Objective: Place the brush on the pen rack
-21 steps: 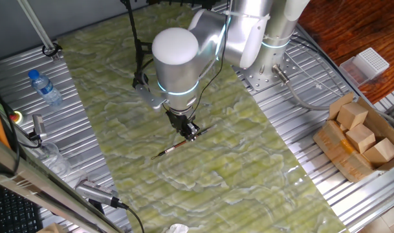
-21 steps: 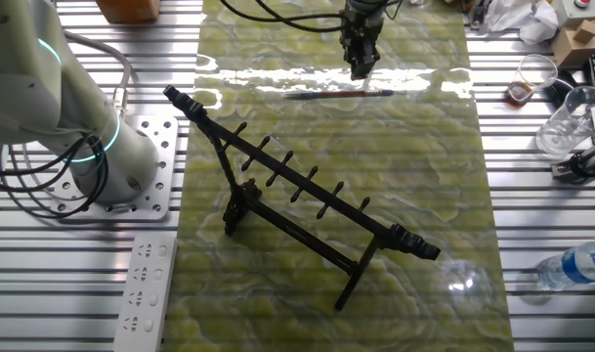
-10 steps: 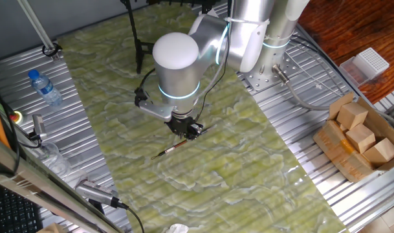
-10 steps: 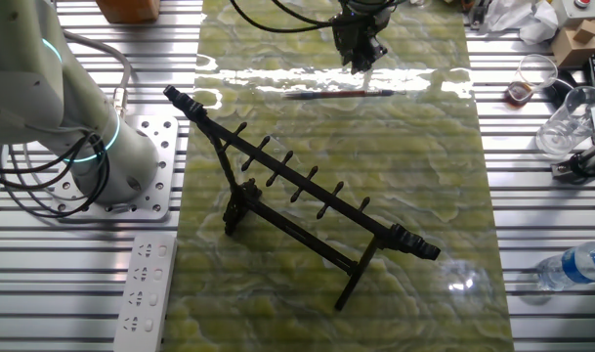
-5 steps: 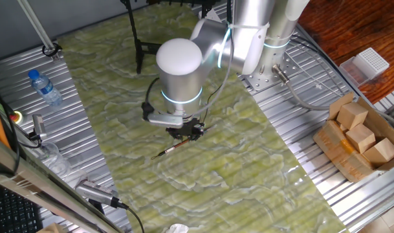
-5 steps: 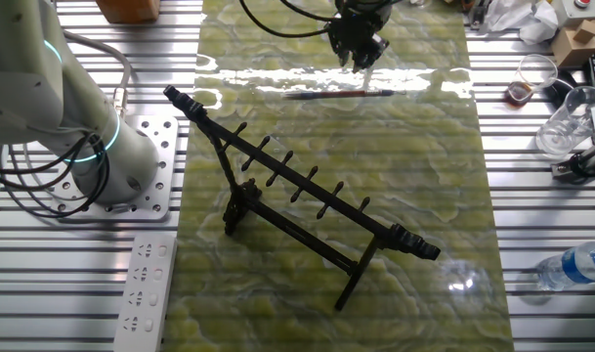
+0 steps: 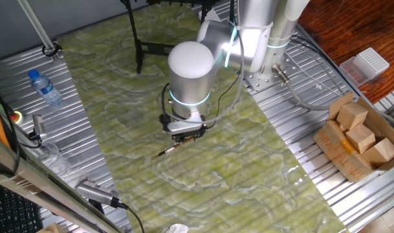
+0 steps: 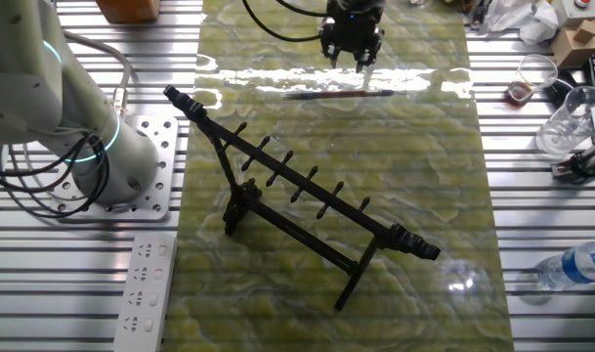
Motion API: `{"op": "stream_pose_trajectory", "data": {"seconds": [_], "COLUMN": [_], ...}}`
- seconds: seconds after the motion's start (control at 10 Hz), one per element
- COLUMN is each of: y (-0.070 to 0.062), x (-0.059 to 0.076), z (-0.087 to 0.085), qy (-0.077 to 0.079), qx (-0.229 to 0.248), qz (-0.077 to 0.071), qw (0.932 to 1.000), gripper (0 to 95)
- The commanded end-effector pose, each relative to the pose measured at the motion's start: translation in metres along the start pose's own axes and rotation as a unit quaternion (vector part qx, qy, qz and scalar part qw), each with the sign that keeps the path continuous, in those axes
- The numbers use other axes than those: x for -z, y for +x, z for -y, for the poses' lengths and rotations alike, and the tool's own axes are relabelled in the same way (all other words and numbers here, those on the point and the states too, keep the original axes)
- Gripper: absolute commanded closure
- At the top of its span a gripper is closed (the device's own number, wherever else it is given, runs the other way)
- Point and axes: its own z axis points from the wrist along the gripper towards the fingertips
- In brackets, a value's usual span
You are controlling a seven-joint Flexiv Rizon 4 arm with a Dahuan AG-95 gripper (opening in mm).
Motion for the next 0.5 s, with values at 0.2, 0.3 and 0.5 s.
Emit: {"op": "stream_pose_trajectory", "data": {"seconds": [0.2,0.3,0.5], "y": [-0.0014,-0.0011,-0.0015], "x": [-0.0056,-0.0056,-0.0082], "z": [-0.0032,-0.0033,-0.0039], "qy": [0.008,0.01,0.01], "qx": [0.021,0.0,0.005], "qz": [-0.001,0.0,-0.003], "qw": [0.9998,0.9999,0.9999], "gripper": [57.0,57.0,57.0]}}
